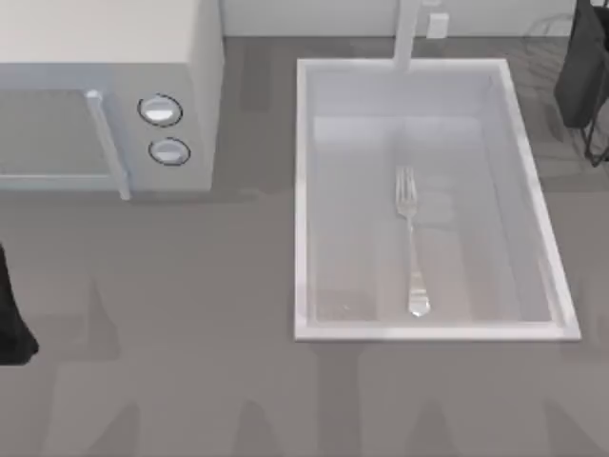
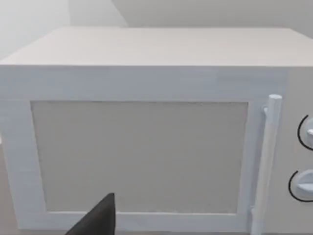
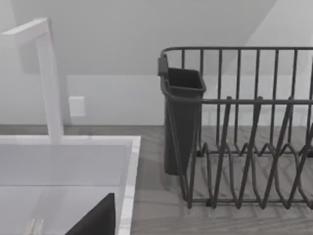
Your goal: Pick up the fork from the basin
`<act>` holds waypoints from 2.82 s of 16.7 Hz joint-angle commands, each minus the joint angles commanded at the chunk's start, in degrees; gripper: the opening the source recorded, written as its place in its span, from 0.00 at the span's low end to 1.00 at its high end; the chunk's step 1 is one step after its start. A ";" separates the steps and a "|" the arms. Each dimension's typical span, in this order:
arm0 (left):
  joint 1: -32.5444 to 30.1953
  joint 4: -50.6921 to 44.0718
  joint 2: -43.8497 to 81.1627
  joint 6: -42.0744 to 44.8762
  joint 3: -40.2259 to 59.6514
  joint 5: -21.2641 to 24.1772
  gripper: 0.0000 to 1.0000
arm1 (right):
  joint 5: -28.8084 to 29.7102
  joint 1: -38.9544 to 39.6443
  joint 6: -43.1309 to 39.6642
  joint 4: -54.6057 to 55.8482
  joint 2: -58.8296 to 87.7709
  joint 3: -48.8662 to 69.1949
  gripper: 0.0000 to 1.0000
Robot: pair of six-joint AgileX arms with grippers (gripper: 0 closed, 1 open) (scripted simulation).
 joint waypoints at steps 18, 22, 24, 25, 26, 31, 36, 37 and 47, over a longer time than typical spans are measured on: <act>0.00 0.00 0.00 0.00 0.00 0.00 1.00 | 0.00 0.00 0.00 0.00 0.00 0.00 1.00; 0.00 0.00 0.00 0.00 0.00 0.00 1.00 | 0.00 0.00 0.00 0.00 0.00 0.00 1.00; 0.00 0.00 0.00 0.00 0.00 0.00 1.00 | 0.00 0.00 0.00 0.00 0.00 0.00 1.00; 0.00 0.00 0.00 0.00 0.00 0.00 1.00 | 0.00 0.07 0.08 -0.28 0.50 0.47 1.00; 0.00 0.00 0.00 0.00 0.00 0.00 1.00 | 0.01 0.21 0.23 -0.84 1.52 1.44 1.00; 0.00 0.00 0.00 0.00 0.00 0.00 1.00 | 0.12 2.06 2.28 -8.16 14.67 13.95 1.00; 0.00 0.00 0.00 0.00 0.00 0.00 1.00 | 0.28 5.38 5.93 -21.19 38.10 36.39 1.00; 0.00 0.00 0.00 0.00 0.00 0.00 1.00 | 0.31 6.18 6.79 -24.26 43.65 41.73 1.00; 0.00 0.00 0.00 0.00 0.00 0.00 1.00 | 0.51 14.98 16.13 -57.76 104.17 100.48 1.00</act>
